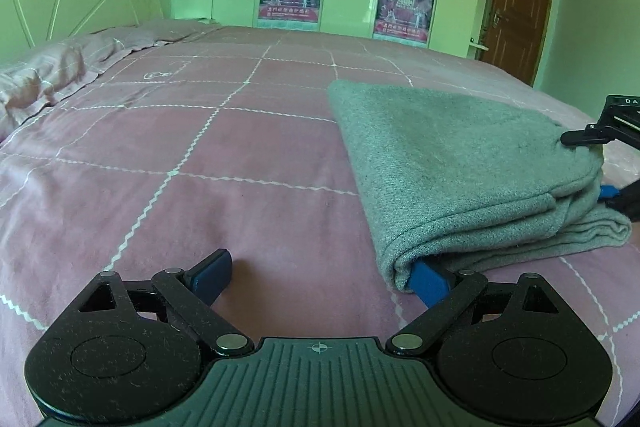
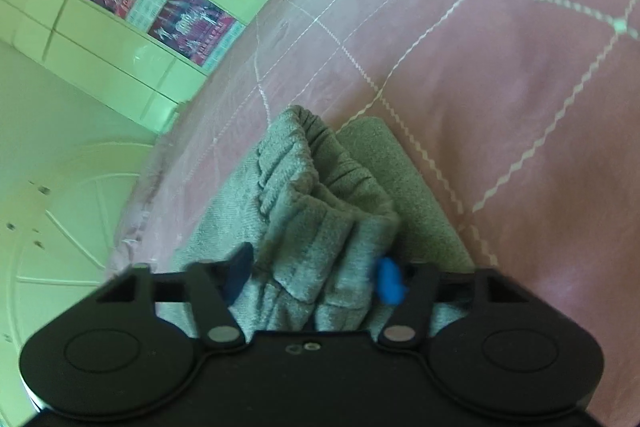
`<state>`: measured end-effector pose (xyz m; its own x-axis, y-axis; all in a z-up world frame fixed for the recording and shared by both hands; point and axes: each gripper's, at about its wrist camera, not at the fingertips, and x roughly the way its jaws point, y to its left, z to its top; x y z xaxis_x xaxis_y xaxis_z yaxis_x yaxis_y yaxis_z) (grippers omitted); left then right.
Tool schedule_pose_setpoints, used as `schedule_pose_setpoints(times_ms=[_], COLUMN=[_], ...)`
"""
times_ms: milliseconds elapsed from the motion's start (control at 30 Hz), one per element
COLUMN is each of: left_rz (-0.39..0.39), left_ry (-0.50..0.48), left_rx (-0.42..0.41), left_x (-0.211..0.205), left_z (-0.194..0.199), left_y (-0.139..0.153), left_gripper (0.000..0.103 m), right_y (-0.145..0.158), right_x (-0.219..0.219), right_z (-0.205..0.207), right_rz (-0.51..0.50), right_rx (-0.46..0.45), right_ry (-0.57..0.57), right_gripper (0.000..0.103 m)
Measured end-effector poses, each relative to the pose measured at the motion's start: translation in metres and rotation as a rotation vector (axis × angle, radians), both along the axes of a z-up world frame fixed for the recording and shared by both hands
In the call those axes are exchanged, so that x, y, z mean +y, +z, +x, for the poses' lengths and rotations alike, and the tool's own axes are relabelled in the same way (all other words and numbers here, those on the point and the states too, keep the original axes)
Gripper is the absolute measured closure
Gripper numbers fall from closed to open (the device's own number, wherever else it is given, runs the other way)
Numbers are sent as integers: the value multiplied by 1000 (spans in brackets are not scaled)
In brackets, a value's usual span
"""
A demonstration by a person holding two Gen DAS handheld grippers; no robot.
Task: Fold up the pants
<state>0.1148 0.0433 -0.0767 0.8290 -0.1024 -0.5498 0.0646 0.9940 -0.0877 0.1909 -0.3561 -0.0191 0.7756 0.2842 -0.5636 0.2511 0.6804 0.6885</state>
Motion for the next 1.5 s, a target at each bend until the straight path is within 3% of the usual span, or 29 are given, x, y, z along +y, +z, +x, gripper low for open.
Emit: schedule_pose_setpoints(times_ms=[100, 167, 267, 333, 433, 500, 733, 833, 900, 1000, 1100, 1200, 1333, 1500], left_rz=[-6, -64, -75, -87, -74, -68, -62, -55, -47, -47, -54, -84, -256, -437], left_ry=[23, 79, 89, 87, 86, 75, 73, 68, 61, 46, 31, 61, 92, -28], left_rx=[4, 7, -11, -12, -10, -11, -18, -20, -18, -12, 0, 2, -18, 40], left_x=[1, 10, 10, 12, 13, 12, 12, 9, 9, 11, 18, 30, 55, 51], left_z=[5, 5, 2, 1, 2, 2, 0, 0, 1, -2, -12, -20, -21, 27], left_y=[-1, -2, -5, -6, -10, -9, -10, -10, -10, -6, 1, 8, 15, 17], left_gripper=[6, 6, 6, 6, 6, 6, 6, 4, 3, 3, 3, 3, 3, 3], right_y=[41, 75, 96, 68, -17, -27, 6, -14, -33, -20, 0, 5, -4, -18], right_x=[22, 30, 23, 1, -28, -40, -34, -40, -46, -44, -48, -61, -73, -72], right_z=[-2, -13, -37, -39, -14, -24, -37, -36, -32, -37, -57, -70, -72, -48], right_rz=[-43, -21, -9, 15, 94, 178, 140, 100, 180, 153, 28, -9, 34, 76], right_rx=[-138, -256, -394, -337, 25, -47, -128, -31, -22, -44, -105, -139, -138, -121], right_ry=[102, 141, 129, 60, -16, -48, -27, -55, -70, -44, -82, -87, -62, 7], right_gripper=[72, 74, 80, 79, 81, 81, 81, 80, 80, 66, 43, 41, 38, 34])
